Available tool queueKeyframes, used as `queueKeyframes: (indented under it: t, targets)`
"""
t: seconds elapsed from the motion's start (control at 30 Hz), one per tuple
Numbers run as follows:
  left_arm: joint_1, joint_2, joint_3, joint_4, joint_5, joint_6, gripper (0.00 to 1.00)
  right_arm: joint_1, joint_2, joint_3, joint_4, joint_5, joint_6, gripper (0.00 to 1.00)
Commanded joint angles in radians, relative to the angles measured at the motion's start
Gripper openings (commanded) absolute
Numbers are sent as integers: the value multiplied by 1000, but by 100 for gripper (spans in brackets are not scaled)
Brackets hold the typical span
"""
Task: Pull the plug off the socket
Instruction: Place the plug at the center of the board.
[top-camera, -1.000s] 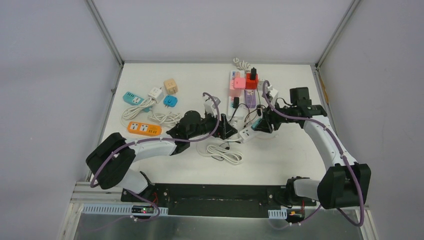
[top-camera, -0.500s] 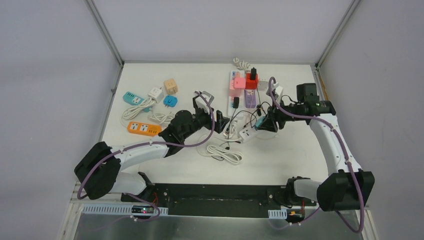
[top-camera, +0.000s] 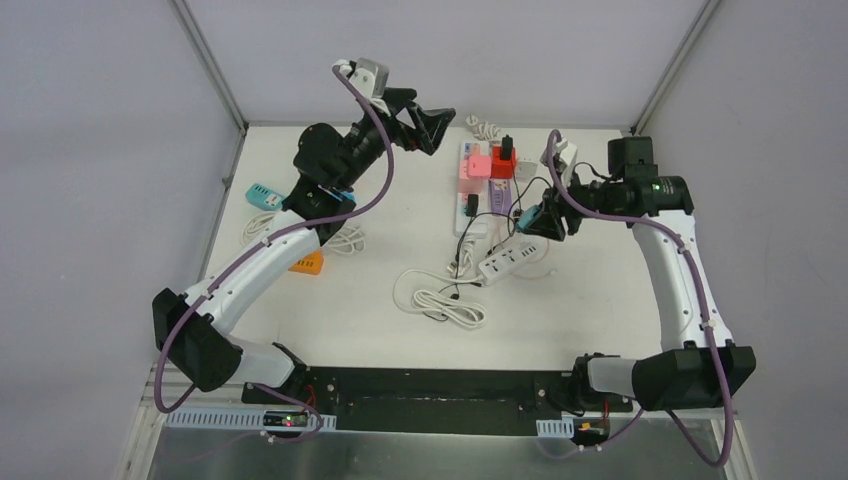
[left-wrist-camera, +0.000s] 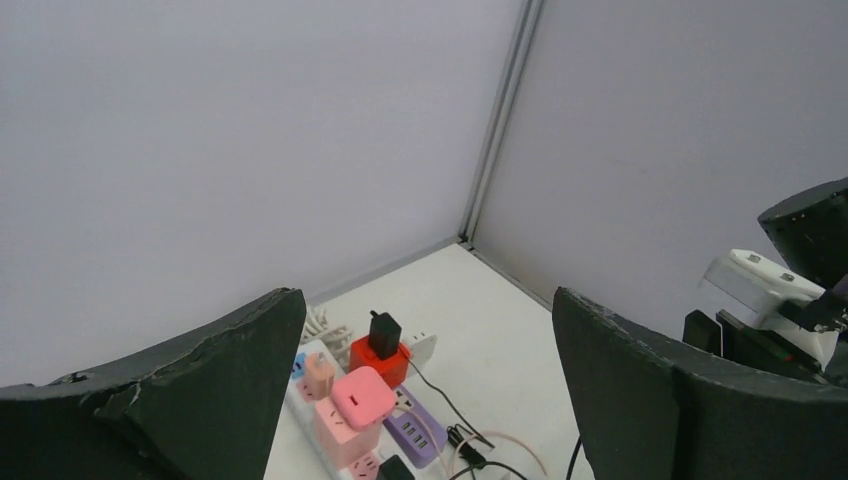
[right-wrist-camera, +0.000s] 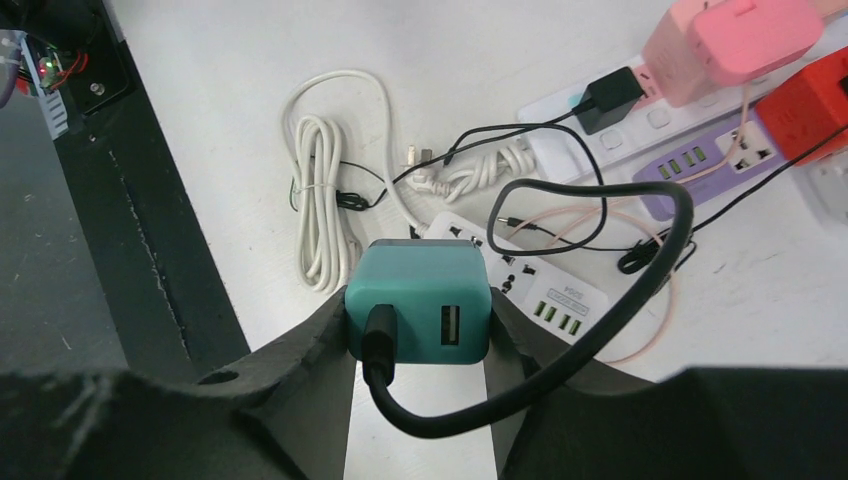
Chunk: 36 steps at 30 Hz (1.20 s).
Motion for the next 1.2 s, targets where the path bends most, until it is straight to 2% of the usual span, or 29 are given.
queueKeyframes:
  t: [0.0,0.2,0.37,0.6,0.87,1.07,1.17]
  targets:
    - [15,51,91,-127,102,-23,99,-7,19,114,-64,16,-51,0]
    - [25,45,-22,-140,79,0,99,-37,22,151,-97,12,-65,0]
    - [50,36,-12,-215,80,13,98,-77,27,206,-146,-11,-76,0]
    - [58,3,-28,-242,97,36,98,-77,87,428,-218,33,-34,0]
    - [69,-21,-43,-265,111,60,98,-77,148,659,-129,154,129,0]
    - [81,-2,-20,-305,221,79,98,-77,224,892,-66,241,248,0]
    - [92,28,1,-337,358,101,99,-78,237,953,-37,268,276,0]
